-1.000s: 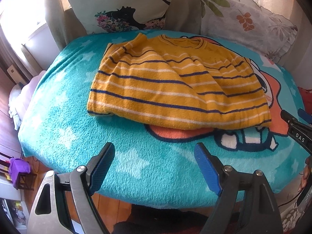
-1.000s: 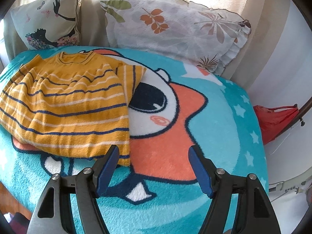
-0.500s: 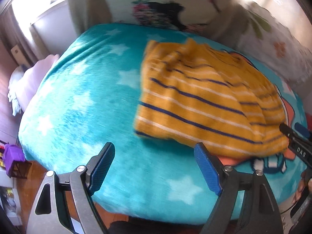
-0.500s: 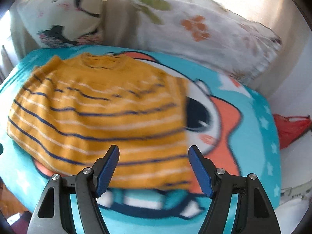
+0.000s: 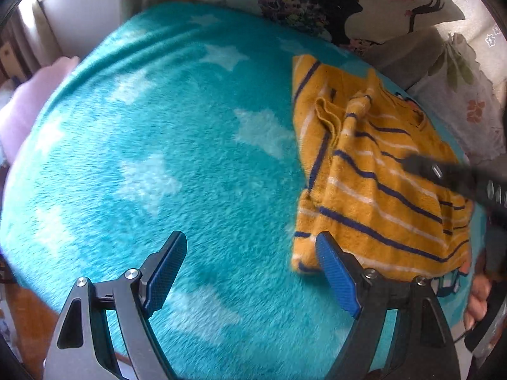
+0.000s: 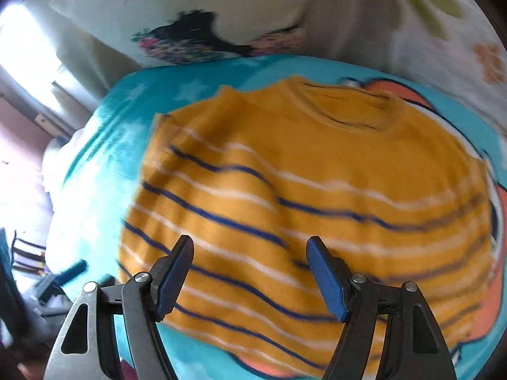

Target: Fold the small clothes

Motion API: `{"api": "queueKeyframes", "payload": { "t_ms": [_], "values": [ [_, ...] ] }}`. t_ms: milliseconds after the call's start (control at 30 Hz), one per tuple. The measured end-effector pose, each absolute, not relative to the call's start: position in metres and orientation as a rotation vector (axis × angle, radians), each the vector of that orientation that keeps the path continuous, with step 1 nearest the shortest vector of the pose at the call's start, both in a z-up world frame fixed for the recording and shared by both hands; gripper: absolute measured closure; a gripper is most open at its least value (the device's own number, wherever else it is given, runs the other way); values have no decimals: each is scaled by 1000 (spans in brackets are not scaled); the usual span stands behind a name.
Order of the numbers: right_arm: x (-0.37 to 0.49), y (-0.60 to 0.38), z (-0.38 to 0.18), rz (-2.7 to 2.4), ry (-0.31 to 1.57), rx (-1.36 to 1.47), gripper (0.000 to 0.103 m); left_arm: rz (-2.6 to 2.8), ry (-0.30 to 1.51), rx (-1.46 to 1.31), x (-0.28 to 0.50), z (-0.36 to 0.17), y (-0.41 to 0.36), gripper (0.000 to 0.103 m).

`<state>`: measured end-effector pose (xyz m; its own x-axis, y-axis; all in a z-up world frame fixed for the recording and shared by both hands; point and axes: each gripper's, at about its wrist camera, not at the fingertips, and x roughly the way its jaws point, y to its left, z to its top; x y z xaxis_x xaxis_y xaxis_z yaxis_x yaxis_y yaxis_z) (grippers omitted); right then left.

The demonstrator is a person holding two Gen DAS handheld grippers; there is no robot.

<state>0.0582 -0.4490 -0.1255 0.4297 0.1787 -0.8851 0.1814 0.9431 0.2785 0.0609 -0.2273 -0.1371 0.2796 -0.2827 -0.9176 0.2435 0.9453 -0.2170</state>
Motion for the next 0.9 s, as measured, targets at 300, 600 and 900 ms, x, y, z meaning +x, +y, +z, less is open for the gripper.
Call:
{"api": "queueKeyframes", "payload": {
  "t_ms": [300,600,900],
  "values": [
    [137,-395,-130,42,1212,265,20,-479,1252,-164,66,-153,-229,21],
    [158,-366,-123,47,1247,188,19,-594,1228,-274,70,-153,-227,21],
    [192,-346,-165,28,1343,79,9,-670,1239,-397,82,-164,-245,41]
  ]
}}
